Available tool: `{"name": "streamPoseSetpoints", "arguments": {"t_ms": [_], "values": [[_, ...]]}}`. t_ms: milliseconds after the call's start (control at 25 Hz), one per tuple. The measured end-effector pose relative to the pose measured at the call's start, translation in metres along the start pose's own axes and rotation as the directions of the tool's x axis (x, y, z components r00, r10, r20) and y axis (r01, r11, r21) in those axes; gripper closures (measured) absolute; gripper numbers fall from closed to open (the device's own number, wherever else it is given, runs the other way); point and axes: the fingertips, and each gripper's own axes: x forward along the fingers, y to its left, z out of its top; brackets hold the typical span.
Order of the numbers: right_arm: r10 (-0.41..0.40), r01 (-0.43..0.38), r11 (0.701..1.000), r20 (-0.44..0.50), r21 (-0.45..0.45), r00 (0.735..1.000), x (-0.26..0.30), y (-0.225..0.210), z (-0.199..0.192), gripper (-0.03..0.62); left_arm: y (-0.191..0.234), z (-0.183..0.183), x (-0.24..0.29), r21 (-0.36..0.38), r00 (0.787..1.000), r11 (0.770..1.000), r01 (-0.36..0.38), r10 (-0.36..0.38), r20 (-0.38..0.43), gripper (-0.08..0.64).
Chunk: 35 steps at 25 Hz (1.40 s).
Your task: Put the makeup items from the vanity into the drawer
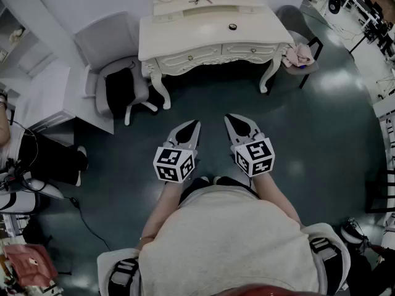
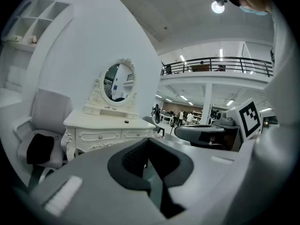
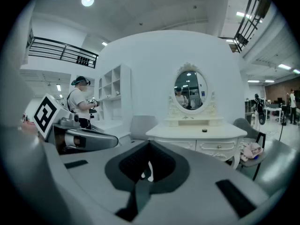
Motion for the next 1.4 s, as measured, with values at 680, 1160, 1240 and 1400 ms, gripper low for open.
{"name": "streamPoseSetpoints", "arguments": {"t_ms": [680, 1160, 1240, 1400], "values": [[0.041, -0.042, 0.999, 0.068, 0.007, 0.997, 0.02, 0.013, 0.03, 0.6, 0.025, 0.025, 0.004, 0.024, 0.999, 1.0, 0.012, -0.013, 0.044, 0.549], [-0.02, 0.016, 0.995, 0.048, 0.096, 0.999, 0.066, 0.009, 0.017, 0.6, 0.07, 0.015, 0.022, -0.027, 0.999, 0.999, 0.032, -0.032, -0.011, 0.549], [-0.009, 0.004, 0.994, 0.045, 0.106, 0.999, 0.082, 0.002, 0.016, 0.6, 0.078, 0.013, 0.037, -0.038, 0.999, 0.999, 0.038, -0.039, -0.02, 0.551], [0.006, -0.01, 0.996, 0.044, 0.083, 0.999, 0.12, -0.026, 0.022, 0.601, 0.1, 0.021, 0.077, -0.039, 0.999, 0.999, 0.036, -0.037, -0.023, 0.551]]}}
